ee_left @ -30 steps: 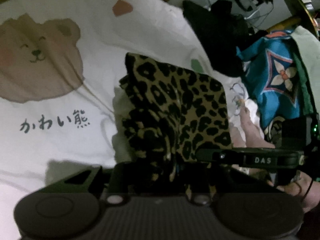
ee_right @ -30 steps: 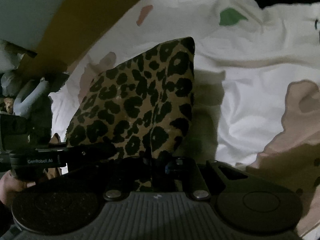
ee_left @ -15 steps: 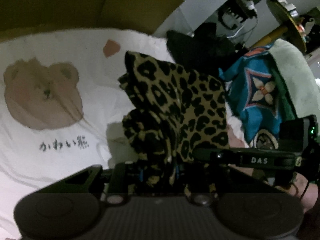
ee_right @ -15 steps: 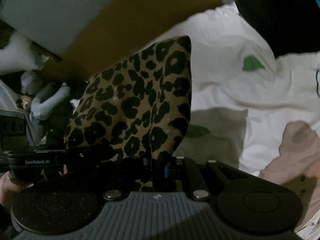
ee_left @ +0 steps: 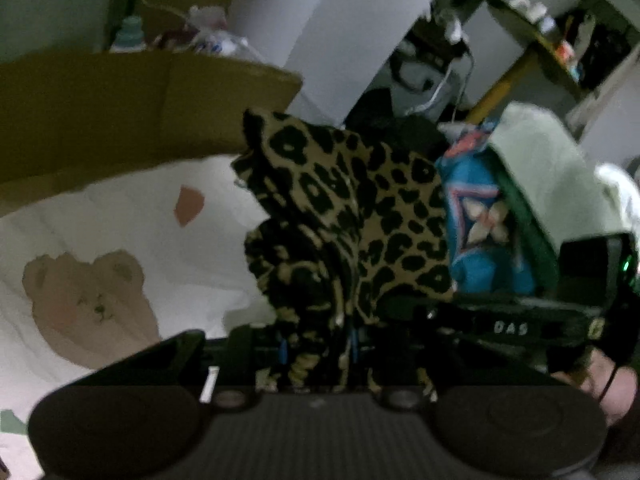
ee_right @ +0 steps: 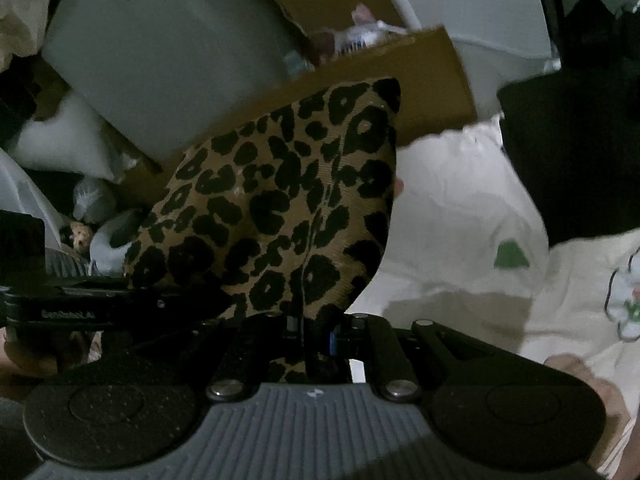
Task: Fold clothes
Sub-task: 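Lift the folded bundle with both tools and carry it off the blanket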
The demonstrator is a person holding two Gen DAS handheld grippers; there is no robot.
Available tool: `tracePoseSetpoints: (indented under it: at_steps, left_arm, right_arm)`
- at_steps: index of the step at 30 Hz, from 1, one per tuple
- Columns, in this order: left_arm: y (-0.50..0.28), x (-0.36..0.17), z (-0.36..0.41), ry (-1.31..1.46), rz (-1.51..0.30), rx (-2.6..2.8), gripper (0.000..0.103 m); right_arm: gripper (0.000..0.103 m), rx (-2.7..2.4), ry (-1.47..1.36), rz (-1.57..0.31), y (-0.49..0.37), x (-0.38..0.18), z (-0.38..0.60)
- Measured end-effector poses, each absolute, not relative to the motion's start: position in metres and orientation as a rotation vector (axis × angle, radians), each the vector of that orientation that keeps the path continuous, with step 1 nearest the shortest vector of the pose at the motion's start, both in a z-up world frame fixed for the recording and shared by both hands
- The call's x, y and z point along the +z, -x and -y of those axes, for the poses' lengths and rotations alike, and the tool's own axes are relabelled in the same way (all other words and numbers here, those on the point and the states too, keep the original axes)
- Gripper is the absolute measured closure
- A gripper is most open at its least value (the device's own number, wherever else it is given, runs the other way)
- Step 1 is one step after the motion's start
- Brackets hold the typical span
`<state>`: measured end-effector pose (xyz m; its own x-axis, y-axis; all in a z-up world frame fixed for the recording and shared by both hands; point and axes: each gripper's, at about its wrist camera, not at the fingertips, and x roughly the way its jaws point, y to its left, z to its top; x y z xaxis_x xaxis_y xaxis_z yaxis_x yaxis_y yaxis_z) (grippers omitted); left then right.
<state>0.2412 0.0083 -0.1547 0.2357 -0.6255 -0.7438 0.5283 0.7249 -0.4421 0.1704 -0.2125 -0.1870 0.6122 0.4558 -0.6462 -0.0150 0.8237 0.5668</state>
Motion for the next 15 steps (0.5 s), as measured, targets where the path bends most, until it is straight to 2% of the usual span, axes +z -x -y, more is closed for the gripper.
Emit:
tracePoseSetpoints:
  at_steps: [15]
  left_arm:
    - [-0.24,-0.048,0.025,0.05,-0.995,-0.76,0.076]
  right_arm:
    - [0.094,0.296,-0.582,-0.753,-0.183,-0.087,0.242]
